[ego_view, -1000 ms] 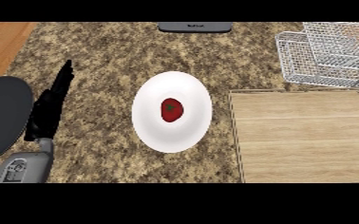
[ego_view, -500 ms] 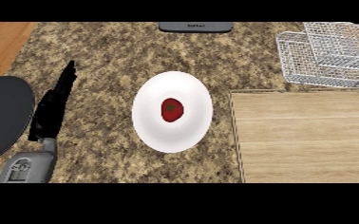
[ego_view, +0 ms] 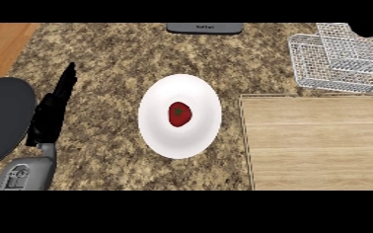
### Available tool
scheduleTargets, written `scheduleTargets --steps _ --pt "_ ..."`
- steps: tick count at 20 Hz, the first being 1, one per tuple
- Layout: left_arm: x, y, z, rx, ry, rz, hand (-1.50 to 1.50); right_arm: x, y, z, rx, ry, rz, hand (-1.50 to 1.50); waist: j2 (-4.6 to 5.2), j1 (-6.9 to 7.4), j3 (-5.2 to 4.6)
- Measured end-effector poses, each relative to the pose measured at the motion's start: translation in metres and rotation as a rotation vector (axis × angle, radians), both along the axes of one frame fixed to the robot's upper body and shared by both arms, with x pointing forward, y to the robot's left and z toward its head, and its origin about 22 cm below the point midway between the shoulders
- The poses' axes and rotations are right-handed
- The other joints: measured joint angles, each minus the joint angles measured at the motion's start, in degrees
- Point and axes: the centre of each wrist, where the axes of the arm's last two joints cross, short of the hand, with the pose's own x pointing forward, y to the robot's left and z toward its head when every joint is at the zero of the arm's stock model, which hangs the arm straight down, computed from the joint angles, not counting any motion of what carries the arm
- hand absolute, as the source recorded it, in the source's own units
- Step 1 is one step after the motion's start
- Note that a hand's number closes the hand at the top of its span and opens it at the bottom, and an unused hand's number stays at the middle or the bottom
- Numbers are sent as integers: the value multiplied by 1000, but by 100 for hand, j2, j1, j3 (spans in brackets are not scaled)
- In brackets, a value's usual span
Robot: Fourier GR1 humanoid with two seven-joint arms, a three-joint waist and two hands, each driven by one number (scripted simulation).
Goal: Pick the eggplant from the tray and place it in the tiered basket
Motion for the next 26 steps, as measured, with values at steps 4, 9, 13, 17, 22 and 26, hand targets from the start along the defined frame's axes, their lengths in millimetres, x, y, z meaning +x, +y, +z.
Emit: scheduleTargets --steps 4,9,13,17,22,26 --pt "2 -4 2 2 1 1 0 -2 -7 -5 84 -37 9 -150 -25 2 -40" --pt "-1 1 2 0 3 -1 0 -3 -11 -5 181 -154 -10 -150 -25 -10 -27" --pt "-4 -2 4 -3 6 5 0 -8 -23 9 240 -254 -33 -150 -24 -42 0" --pt "-7 0 4 -1 9 9 0 -20 -43 27 269 -317 -91 -150 -31 -89 14" --pt "-5 1 4 0 15 24 0 -50 -87 47 361 -309 -174 -150 -41 -156 23" --pt "-9 5 3 0 17 23 0 -87 -131 54 413 -284 -208 -150 -45 -180 27"
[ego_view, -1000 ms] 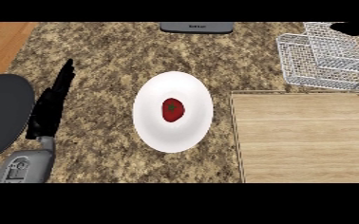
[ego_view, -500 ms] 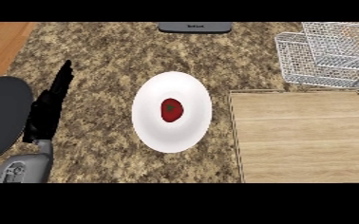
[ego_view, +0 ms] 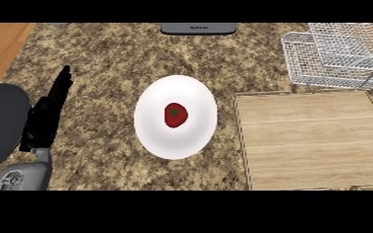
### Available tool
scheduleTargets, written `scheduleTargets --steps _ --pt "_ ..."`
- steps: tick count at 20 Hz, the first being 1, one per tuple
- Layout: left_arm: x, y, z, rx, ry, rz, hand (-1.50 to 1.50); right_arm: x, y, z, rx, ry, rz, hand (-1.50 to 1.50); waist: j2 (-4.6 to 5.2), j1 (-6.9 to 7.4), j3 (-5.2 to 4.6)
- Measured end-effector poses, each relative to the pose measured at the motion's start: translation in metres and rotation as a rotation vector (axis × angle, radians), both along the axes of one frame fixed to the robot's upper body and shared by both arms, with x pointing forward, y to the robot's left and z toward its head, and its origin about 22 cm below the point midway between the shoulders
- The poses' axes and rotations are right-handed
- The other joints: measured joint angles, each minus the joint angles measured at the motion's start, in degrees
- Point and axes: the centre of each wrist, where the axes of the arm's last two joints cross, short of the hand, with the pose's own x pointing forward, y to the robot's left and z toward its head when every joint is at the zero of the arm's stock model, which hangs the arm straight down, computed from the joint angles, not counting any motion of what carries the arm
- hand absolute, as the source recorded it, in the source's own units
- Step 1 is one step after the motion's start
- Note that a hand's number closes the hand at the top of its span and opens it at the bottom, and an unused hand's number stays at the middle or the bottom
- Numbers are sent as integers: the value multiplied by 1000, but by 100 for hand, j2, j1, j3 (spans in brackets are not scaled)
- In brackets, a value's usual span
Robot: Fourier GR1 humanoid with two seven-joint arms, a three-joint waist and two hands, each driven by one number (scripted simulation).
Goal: Pick the eggplant from the tray and place it in the tiered basket
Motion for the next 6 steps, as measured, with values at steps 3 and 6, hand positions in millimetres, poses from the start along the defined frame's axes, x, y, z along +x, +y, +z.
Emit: scheduleTargets --steps 3,6 --pt "0 -3 -2 -3 -3 8 0 -33 -31 -5 33 2 12 -150 -3 -39 4" --pt "1 -1 -1 0 -5 10 0 -63 -56 -16 64 -22 18 -150 2 -39 6"
